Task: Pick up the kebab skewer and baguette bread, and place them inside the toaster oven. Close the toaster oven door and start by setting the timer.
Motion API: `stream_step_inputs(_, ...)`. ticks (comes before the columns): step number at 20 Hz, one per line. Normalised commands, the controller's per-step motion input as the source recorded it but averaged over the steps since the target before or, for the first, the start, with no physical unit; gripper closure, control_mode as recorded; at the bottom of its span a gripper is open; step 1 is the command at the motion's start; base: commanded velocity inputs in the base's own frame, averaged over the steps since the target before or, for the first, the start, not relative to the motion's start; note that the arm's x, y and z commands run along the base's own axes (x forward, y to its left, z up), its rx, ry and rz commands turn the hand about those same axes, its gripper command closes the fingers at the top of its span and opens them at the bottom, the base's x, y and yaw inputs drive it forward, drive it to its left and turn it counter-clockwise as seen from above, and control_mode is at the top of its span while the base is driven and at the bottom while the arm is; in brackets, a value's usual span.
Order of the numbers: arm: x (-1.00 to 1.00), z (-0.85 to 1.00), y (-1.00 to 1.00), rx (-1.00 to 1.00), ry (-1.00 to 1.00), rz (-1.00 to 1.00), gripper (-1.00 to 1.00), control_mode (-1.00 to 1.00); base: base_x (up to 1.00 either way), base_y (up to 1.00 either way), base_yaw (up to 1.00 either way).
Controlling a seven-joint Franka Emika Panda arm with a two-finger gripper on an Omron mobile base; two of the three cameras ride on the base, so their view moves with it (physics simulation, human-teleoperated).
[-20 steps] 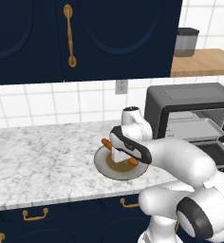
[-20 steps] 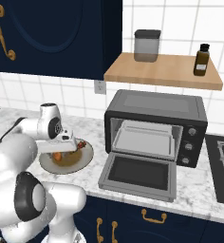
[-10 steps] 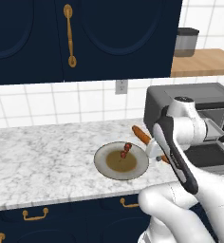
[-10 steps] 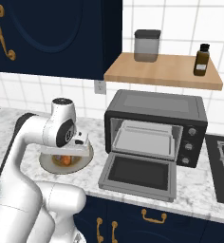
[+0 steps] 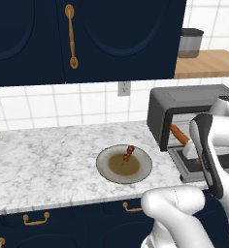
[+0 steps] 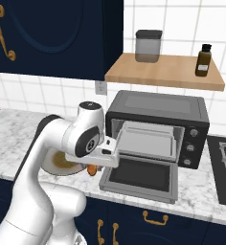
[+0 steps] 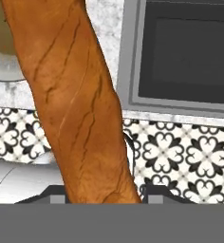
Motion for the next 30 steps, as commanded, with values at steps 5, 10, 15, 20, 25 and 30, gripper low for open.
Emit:
stream_step_inputs(5,-0.21,0.0,-0.64,-0.11,0.06,-0.1,1.0,-1.0,0.0,0.0,0.0)
stream_step_inputs(10,0.04,0.0,-0.46,-0.1,0.01,-0.18,1.0,-1.0,0.0,0.0,0.0)
stream_step_inputs(15,0.38,0.0,0.0,-0.02,0.0,-0.08,1.0,-1.0,0.0,0.0,0.0)
stream_step_inputs(20,0.36,0.0,0.0,0.0,0.0,-0.01,1.0,-1.0,0.0,0.0,0.0)
stream_step_inputs(25,0.42,0.0,0.0,0.0,0.01,0.0,1.0,-1.0,0.0,0.0,0.0)
stream_step_inputs(30,0.29,0.0,-0.01,0.0,-0.06,0.0,1.0,-1.0,0.0,0.0,0.0)
